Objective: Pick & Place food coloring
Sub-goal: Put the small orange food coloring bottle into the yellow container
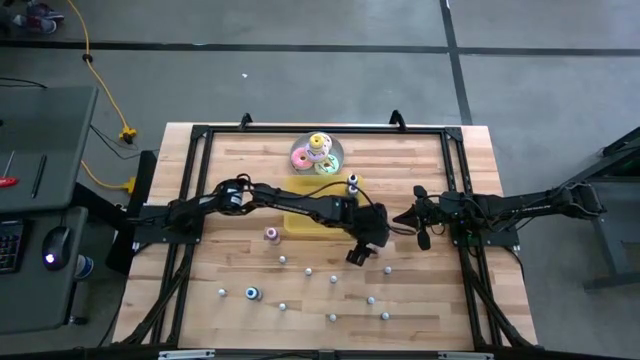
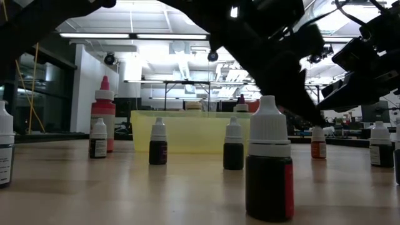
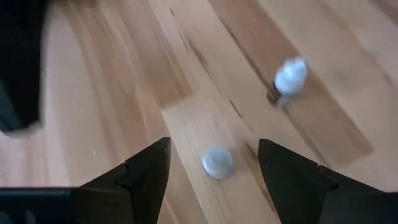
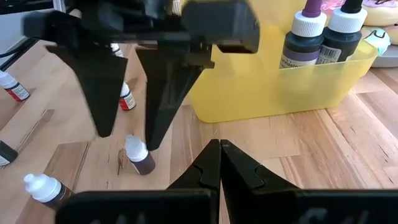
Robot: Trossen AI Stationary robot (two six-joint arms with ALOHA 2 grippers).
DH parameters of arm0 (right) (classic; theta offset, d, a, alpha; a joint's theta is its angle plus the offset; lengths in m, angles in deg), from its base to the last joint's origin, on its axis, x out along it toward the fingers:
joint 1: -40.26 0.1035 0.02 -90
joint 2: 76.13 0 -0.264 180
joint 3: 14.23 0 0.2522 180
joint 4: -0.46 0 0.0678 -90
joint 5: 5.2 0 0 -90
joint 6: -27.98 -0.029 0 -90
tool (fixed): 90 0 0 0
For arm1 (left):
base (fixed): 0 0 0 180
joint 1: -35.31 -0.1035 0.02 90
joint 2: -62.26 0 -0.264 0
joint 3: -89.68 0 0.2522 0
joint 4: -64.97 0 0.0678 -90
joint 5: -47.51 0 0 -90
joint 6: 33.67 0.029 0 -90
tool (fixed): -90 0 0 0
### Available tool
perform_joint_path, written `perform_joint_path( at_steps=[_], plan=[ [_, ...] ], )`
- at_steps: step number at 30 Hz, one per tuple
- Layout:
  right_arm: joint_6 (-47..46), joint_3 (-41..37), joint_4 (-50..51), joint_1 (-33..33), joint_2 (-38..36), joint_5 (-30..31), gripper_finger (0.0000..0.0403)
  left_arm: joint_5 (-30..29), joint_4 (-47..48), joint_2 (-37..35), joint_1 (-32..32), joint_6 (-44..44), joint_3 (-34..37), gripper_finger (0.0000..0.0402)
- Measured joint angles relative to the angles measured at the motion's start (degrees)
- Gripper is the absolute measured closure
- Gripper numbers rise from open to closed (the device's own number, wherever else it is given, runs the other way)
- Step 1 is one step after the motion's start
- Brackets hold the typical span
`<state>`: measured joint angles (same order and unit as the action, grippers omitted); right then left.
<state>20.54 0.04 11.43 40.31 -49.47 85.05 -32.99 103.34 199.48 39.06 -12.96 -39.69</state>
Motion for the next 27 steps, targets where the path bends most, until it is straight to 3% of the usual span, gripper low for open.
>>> perform_joint_path(
  at_steps=[14, 27],
  plan=[
    [0.0, 0.0, 0.0, 0.0, 0.0, 0.0, 0.0402, 0.0, 0.8, 0.4, 0.0, -1.1, 0.2, 0.0167],
    [0.0, 0.0, 0.0, 0.0, 0.0, 0.0, 0.0402, 0.1, 0.8, 0.9, 0.0, -1.7, 0.1, 0.0238]
  ],
)
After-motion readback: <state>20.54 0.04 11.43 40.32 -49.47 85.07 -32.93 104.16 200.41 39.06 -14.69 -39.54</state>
